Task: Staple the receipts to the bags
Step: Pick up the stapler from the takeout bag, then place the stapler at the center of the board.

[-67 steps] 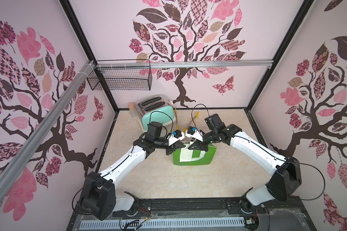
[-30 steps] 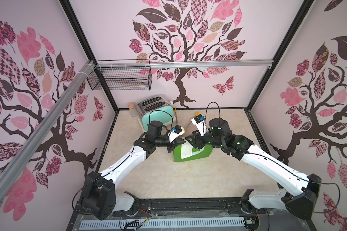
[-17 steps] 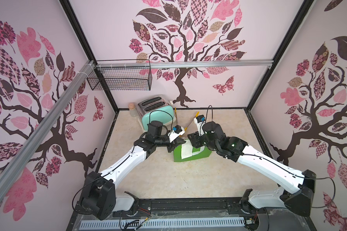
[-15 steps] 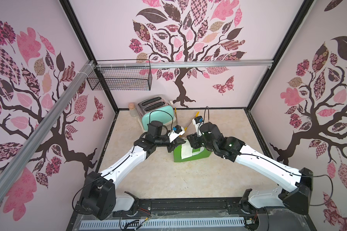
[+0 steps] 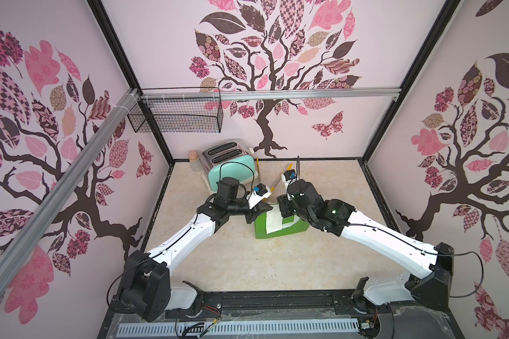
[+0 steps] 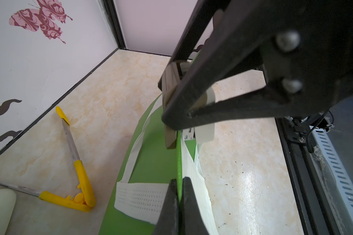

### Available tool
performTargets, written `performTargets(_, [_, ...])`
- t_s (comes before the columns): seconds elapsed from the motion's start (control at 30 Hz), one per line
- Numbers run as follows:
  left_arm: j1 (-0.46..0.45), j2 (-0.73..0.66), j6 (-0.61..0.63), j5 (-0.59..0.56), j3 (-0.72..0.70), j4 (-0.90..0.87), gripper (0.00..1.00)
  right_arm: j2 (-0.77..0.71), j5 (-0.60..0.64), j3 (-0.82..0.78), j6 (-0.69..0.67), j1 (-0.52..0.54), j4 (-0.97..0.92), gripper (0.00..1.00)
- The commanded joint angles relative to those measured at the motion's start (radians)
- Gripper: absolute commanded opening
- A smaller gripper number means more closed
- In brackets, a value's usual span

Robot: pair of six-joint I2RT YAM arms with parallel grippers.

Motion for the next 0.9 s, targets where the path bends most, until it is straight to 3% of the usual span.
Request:
performTargets(0.0, [-0.003,0.014,0.012,-0.009,-0.004,-0.015,0.00,-0.032,0.078,0.076,-0.026,0.006,0.009,0.18])
performTargets(0.13, [-0.003,0.014,0.019,-0.024,-0.005,-0.022,0.00,-0.073,0.107,0.082,-0.062,-0.040,0.023,0.17])
performTargets(0.33, [0.017,0.011,0.018,-0.123,-0.005,-0.015,0.00,-0.140,0.023,0.016,-0.019,-0.259,-0.097,0.18])
performTargets(0.5, [0.056,0.025,-0.004,-0.121,0.004,0.006,0.00,-0.180,-0.173,-0.146,0.017,-0.483,-0.186,0.17])
performTargets(0.83, [0.063,-0.005,-0.069,-0.147,-0.017,0.069,0.43,-0.050,-0.314,-0.444,-0.005,-0.518,-0.187,0.23])
performTargets(0.87, [0.066,-0.019,-0.079,-0.149,-0.023,0.076,0.56,-0.031,-0.311,-0.451,-0.008,-0.517,-0.184,0.23])
